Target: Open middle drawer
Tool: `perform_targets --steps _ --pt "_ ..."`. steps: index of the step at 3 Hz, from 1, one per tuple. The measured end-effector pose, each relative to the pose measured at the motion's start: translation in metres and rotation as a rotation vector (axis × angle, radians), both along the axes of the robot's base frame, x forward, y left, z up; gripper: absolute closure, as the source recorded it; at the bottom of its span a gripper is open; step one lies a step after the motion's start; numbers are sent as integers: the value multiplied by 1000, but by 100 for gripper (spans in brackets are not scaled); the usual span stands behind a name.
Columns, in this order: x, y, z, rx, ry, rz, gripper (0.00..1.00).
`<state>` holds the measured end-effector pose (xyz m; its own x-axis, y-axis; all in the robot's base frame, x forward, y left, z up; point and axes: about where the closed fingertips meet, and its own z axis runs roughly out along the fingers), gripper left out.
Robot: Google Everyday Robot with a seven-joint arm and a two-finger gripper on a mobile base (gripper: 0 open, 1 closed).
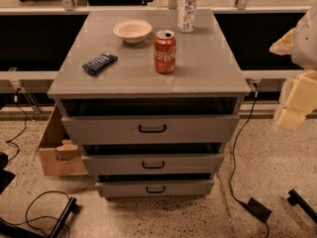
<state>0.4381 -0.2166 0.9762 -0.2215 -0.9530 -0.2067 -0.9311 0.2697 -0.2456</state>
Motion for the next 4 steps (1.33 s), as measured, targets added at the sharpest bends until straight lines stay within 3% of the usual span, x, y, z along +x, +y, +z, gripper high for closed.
perform_targets --steps 2,3,4 --pt "2 1 2 -13 -14 -7 0" --pt "15 10 -30 -67 -14 28 0" --pt "24 16 -96 -120 -1 94 0"
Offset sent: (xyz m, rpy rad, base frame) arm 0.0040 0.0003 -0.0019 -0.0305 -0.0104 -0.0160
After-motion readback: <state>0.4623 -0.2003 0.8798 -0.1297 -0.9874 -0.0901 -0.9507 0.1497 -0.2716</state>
